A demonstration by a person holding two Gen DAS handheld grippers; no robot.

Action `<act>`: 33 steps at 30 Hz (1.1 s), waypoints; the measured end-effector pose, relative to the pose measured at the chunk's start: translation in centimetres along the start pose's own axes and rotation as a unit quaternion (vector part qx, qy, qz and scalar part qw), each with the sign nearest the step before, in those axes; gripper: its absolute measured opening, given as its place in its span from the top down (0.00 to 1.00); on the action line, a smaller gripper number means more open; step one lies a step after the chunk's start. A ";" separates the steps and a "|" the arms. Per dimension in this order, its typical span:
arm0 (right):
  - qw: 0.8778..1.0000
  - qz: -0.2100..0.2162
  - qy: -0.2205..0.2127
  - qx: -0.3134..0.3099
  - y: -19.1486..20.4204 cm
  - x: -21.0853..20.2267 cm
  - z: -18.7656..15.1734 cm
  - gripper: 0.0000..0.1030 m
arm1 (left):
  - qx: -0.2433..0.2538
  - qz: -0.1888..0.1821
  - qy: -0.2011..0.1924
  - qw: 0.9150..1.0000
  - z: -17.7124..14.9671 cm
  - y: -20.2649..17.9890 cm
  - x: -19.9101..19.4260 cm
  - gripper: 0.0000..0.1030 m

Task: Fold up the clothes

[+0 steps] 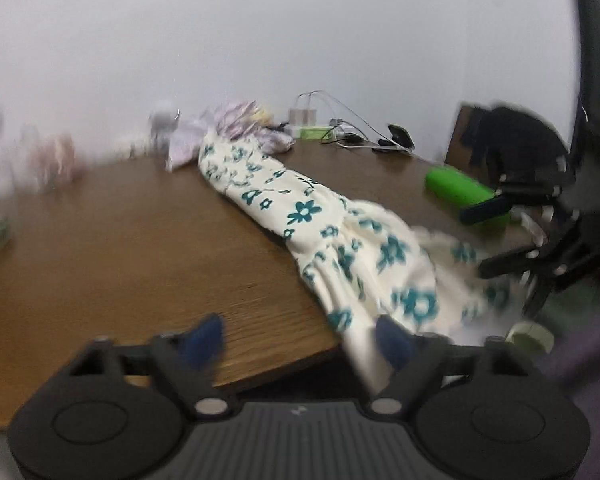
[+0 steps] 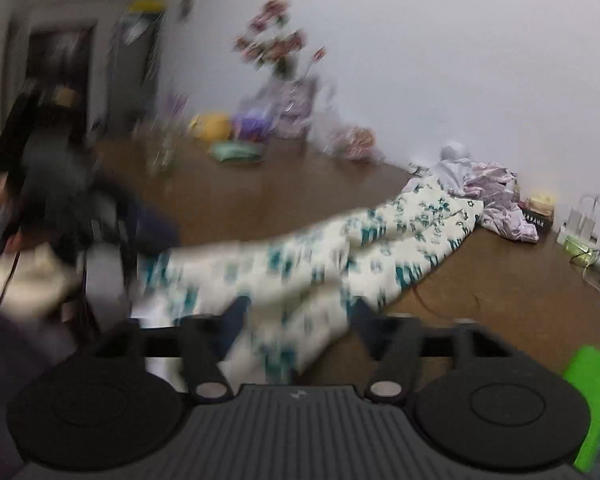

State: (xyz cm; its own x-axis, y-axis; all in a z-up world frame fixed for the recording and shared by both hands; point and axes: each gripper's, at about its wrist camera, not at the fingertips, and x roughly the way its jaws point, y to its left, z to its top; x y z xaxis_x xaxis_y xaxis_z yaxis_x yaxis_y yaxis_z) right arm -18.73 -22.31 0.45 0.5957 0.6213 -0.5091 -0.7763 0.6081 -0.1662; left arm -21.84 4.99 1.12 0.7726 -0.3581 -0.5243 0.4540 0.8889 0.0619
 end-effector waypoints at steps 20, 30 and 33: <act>0.980 -0.021 -0.041 -0.192 5.0 1.2 -1.9 0.50 | 0.265 -0.104 -0.068 0.956 -3.8 -5.3 1.6 0.29; 0.974 0.000 -0.053 -0.220 5.1 2.5 -0.4 0.43 | 0.306 -0.060 -0.083 0.947 -3.9 -5.5 2.1 0.64; 0.978 0.023 -0.045 -0.204 4.6 2.8 -0.2 0.52 | 0.294 -0.077 -0.068 0.950 -3.0 -4.6 1.4 0.81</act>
State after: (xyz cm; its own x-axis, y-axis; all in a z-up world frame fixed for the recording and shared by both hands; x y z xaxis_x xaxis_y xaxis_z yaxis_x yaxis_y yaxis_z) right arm -20.68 -17.86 -1.97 0.5589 0.6957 -0.4513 -0.8100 0.3416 -0.4766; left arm -24.14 1.26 -2.45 0.7094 -0.5399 -0.4532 0.7046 0.5242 0.4783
